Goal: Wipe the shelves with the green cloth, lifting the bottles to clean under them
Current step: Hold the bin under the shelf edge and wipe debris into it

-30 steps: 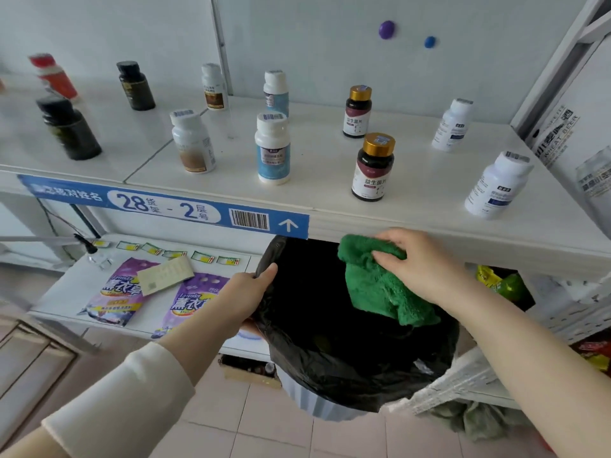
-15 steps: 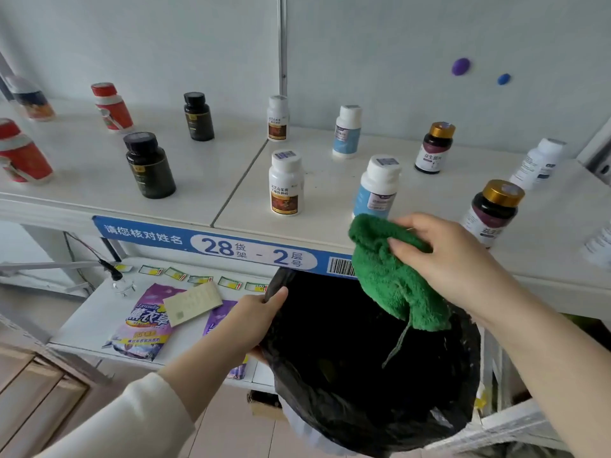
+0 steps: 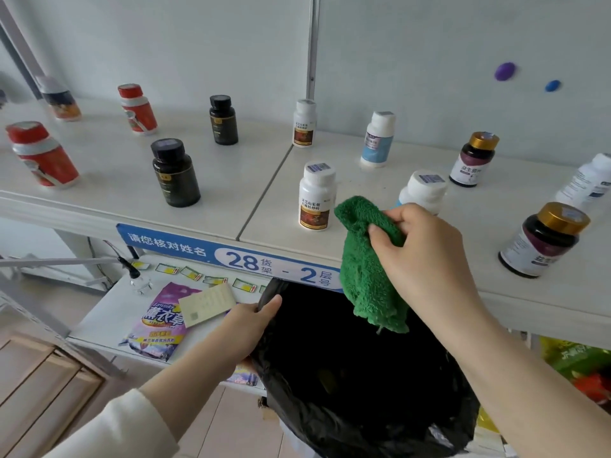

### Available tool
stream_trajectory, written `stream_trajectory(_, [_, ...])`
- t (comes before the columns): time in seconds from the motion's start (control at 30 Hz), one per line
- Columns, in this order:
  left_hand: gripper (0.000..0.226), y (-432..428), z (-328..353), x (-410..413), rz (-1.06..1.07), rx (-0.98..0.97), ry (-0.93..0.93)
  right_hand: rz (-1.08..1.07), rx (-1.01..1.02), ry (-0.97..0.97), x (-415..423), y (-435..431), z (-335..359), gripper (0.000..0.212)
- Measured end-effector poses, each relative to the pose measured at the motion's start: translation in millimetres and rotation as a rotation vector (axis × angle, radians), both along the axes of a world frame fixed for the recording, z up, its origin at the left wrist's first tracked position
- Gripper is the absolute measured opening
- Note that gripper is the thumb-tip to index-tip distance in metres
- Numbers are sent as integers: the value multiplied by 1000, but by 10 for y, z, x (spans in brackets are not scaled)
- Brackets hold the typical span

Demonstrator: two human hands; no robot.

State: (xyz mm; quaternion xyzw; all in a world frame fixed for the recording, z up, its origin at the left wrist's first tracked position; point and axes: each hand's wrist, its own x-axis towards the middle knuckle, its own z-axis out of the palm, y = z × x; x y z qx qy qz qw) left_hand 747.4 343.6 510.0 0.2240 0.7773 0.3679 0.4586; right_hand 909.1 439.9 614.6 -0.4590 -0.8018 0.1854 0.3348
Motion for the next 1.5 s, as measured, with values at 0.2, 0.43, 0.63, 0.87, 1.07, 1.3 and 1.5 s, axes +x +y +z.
stream_trajectory(0.2, [40, -42, 38, -124, 43, 14, 21, -99, 27, 55, -297, 243, 28, 30])
stream_trajectory(0.43, [46, -81, 49, -324, 28, 13, 18, -214, -112, -1, -601, 384, -102, 34])
stream_trajectory(0.63, [41, -44, 79, -439, -10, -1, 13, -162, -184, 50, -836, 359, -159, 33])
stream_trajectory(0.87, [40, -8, 56, -584, -19, -8, 22, -336, -24, 77, -885, 608, 193, 31])
stream_trajectory(1.07, [40, 71, -19, -671, -26, -4, 8, -437, -162, -88, -1199, 1408, 73, 30])
stream_trajectory(1.3, [49, 92, -195, -787, -76, -43, 38, -116, -303, -145, -1276, 1595, -208, 37])
stream_trajectory(1.5, [48, 117, -185, -780, -77, -26, 47, -23, -272, -194, -1186, 1429, -258, 32])
